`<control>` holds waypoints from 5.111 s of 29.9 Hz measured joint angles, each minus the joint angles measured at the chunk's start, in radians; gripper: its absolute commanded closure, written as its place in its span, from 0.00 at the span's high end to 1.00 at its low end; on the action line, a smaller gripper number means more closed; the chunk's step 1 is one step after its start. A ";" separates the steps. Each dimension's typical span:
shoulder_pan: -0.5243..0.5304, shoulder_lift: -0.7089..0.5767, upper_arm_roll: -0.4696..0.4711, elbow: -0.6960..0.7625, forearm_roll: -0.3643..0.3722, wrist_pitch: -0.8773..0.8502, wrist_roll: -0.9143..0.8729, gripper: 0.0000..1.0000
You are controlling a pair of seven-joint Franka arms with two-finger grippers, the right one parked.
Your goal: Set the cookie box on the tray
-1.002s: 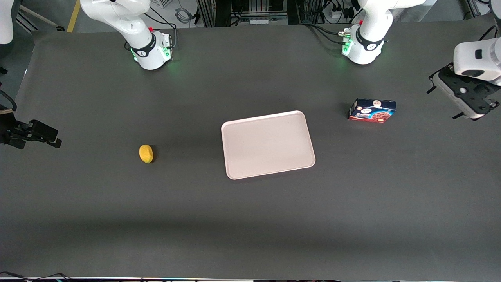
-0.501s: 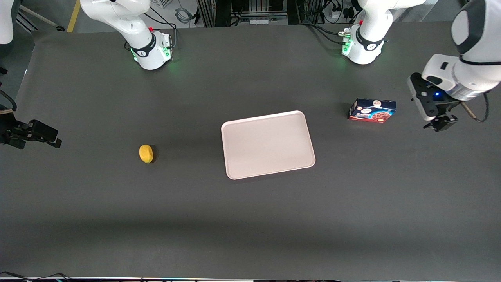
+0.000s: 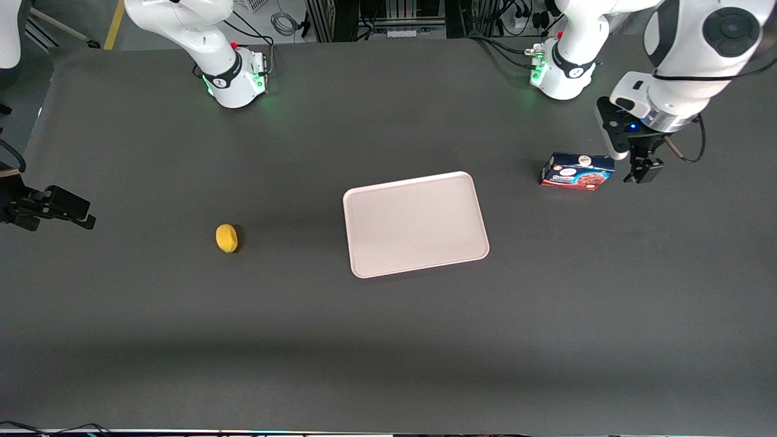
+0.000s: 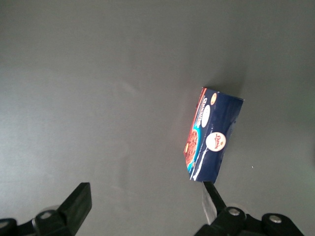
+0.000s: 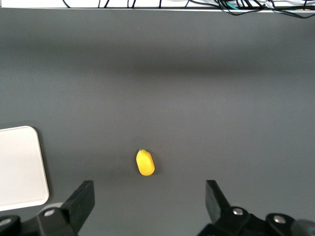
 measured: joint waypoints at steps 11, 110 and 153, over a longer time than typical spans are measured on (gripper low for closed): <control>-0.012 -0.058 -0.005 -0.230 0.000 0.217 0.045 1.00; -0.028 0.200 0.015 -0.423 -0.024 0.642 0.183 0.98; -0.018 0.162 0.023 -0.384 -0.131 0.562 0.182 0.19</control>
